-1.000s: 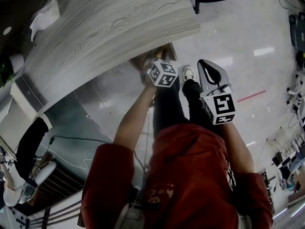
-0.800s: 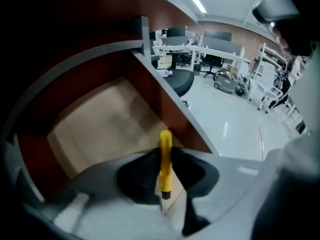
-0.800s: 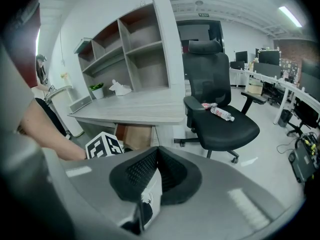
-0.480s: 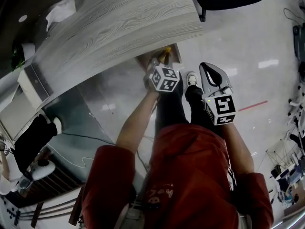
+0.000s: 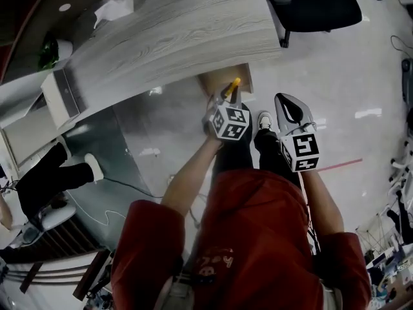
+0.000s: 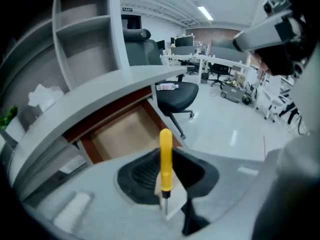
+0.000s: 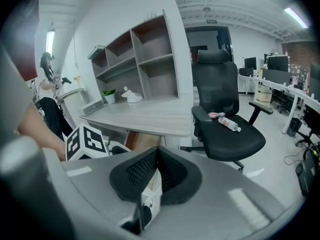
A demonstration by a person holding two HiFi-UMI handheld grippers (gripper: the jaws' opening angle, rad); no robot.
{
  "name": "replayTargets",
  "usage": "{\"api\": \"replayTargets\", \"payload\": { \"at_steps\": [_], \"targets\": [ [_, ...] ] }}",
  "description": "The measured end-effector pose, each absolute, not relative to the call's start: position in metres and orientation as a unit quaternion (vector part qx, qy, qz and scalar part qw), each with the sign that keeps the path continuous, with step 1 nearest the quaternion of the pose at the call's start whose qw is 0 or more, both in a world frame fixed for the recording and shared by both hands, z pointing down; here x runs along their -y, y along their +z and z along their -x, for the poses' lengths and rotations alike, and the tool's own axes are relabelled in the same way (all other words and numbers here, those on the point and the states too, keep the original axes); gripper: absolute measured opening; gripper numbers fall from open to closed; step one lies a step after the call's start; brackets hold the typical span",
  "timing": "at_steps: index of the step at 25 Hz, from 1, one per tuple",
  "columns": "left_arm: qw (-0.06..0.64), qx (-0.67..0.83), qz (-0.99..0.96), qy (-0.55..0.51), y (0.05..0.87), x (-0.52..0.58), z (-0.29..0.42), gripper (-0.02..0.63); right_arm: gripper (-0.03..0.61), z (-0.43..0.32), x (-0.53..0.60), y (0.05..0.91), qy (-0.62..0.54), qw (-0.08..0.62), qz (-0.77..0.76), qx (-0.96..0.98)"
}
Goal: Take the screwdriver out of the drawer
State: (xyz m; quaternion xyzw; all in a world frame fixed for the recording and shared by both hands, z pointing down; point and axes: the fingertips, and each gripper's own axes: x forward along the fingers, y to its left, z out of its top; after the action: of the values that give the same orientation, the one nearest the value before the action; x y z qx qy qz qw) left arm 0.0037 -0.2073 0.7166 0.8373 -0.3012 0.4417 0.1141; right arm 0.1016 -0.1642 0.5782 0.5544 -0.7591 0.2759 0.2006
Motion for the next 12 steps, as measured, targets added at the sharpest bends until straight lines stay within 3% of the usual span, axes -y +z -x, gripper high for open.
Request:
{"api": "replayTargets", "payload": {
  "at_steps": [12],
  "targets": [
    [0.123,0.366,-0.826,0.41,0.646,0.175,0.024,0.069,0.0,-0.09,0.147,0.55,0.252,0.198,-0.522,0.791]
  ]
}}
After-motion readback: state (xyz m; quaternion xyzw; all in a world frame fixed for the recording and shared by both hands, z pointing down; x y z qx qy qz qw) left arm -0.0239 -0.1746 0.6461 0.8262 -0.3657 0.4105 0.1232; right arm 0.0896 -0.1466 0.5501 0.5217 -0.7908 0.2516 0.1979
